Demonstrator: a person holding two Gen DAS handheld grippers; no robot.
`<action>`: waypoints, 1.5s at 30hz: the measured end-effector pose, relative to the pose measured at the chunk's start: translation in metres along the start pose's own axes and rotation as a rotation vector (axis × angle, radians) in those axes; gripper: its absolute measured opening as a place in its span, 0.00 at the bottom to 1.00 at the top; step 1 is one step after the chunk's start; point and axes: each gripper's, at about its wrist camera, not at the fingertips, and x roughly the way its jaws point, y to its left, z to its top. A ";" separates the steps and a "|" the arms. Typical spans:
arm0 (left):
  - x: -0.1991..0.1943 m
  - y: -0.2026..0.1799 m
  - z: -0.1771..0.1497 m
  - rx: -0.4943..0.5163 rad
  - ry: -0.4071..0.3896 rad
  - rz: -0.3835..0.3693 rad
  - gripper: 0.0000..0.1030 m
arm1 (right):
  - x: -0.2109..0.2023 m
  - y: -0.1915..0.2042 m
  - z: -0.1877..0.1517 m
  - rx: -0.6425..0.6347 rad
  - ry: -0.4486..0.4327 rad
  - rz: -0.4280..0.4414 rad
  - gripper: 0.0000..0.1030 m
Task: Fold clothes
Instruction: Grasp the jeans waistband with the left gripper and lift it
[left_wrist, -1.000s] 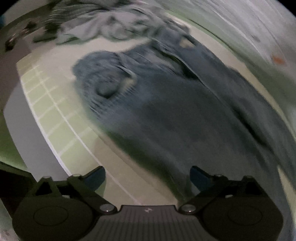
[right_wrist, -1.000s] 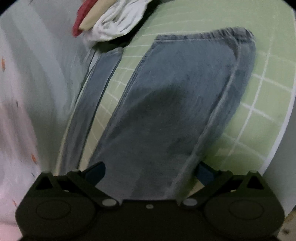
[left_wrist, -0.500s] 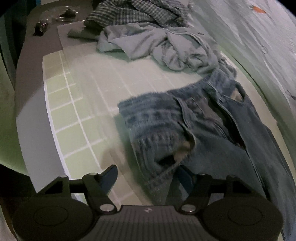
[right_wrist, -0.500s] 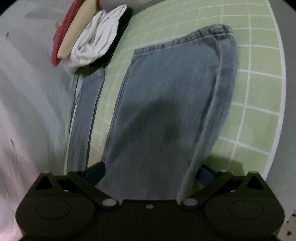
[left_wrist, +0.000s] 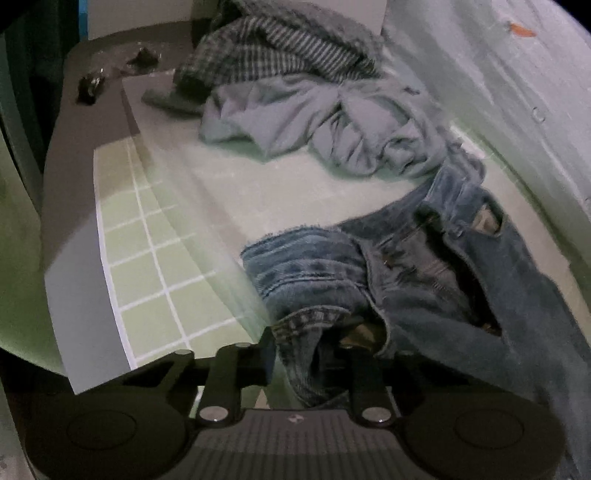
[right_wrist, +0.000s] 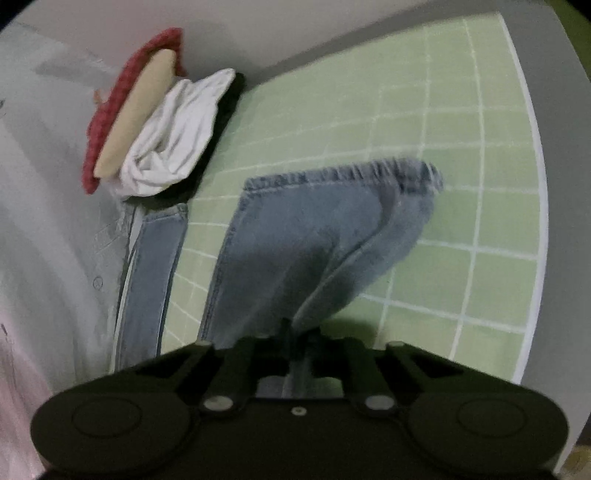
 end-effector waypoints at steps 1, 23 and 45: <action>-0.004 -0.001 0.001 0.006 -0.011 0.000 0.19 | -0.005 0.003 0.000 -0.026 -0.014 -0.008 0.04; -0.144 0.036 -0.032 0.024 -0.204 0.064 0.13 | -0.114 -0.024 0.033 -0.119 -0.140 0.081 0.03; -0.119 -0.043 -0.007 0.052 -0.278 0.033 0.12 | -0.034 0.172 0.036 -0.683 -0.322 0.126 0.03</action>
